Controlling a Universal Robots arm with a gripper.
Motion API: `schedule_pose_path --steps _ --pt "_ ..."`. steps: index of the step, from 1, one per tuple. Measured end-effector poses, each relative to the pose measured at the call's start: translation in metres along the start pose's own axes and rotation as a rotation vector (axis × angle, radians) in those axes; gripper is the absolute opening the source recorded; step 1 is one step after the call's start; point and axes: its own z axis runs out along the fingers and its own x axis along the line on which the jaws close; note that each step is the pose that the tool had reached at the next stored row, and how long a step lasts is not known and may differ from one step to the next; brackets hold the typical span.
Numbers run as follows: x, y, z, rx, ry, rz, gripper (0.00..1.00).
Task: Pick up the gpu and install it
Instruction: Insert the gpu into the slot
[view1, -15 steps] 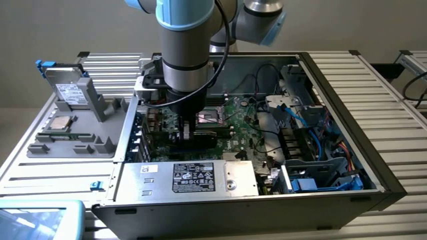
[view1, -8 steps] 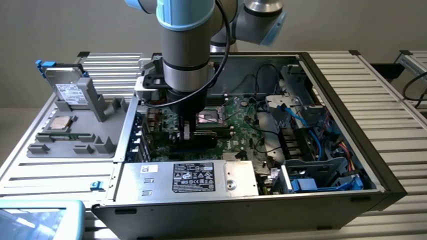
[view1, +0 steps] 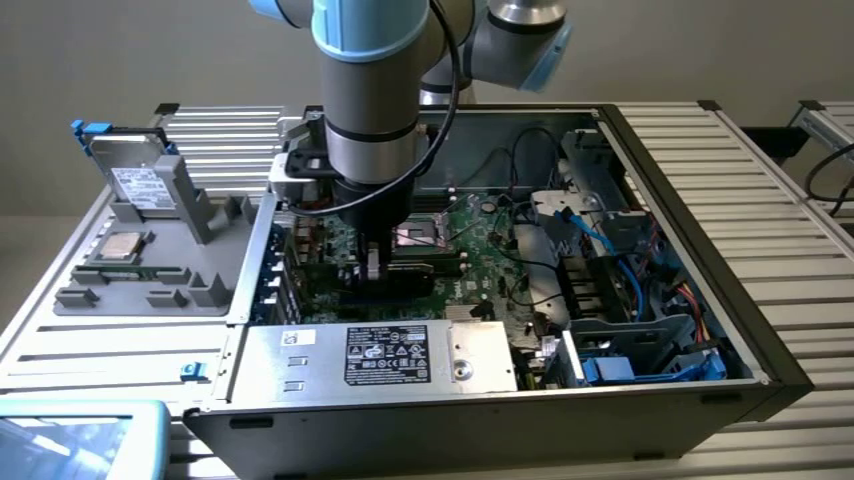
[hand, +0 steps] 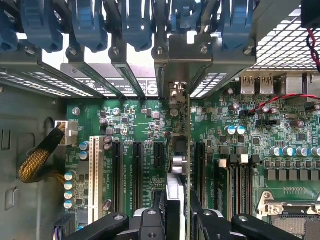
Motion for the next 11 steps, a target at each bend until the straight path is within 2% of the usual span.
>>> schedule_pose_path --steps 11 --pt "0.0000 0.0016 0.0016 0.0005 -0.0001 -0.002 0.29"
